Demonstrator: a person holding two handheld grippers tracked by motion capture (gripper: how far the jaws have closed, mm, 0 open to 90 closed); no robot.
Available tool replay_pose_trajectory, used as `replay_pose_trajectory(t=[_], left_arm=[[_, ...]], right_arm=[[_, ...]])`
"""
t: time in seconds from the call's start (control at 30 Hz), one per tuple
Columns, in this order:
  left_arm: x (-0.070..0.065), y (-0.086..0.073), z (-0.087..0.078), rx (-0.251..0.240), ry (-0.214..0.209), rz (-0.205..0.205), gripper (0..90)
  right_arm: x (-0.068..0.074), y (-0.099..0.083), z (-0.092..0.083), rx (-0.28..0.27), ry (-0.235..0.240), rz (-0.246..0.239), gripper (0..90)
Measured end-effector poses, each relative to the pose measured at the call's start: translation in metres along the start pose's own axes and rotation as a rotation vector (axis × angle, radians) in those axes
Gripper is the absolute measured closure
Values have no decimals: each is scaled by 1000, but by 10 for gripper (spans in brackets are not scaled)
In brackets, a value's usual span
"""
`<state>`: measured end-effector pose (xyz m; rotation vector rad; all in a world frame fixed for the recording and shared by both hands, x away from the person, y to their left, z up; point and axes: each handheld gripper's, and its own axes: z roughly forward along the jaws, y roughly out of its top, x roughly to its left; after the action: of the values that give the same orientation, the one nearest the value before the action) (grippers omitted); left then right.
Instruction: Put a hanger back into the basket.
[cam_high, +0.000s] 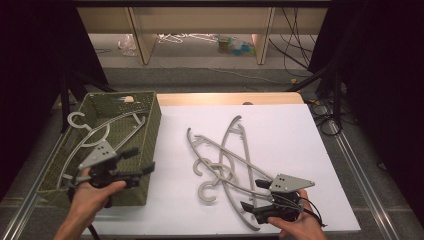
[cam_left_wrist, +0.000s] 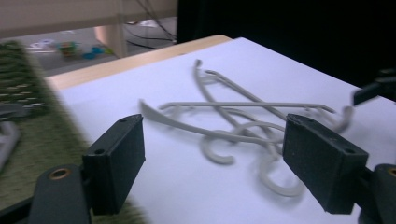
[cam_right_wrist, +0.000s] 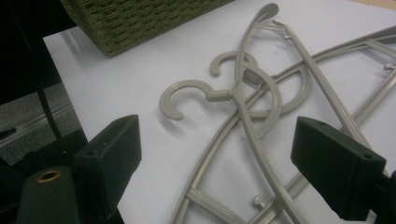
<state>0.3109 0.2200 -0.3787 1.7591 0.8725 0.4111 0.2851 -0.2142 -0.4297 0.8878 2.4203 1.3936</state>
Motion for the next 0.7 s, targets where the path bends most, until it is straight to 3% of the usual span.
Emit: replay_pose_trajectory(t=[0.2, 0.3, 0.37, 0.6, 0.7], left_arm=[[-31, -15, 12, -10, -53, 65, 191], [-37, -21, 15, -18, -41, 102, 189], [-40, -27, 17, -31, -57, 66, 189], [-50, -39, 21, -43, -79, 62, 189], [-56, -45, 23, -38, -102, 76, 186]], right_arm=[[2, 1, 0, 5, 3, -3, 171], [2, 1, 0, 4, -1, -3, 171], [2, 1, 0, 2, -2, -4, 171], [1, -1, 1, 2, 9, -6, 171], [0, -2, 1, 4, -13, -20, 171]])
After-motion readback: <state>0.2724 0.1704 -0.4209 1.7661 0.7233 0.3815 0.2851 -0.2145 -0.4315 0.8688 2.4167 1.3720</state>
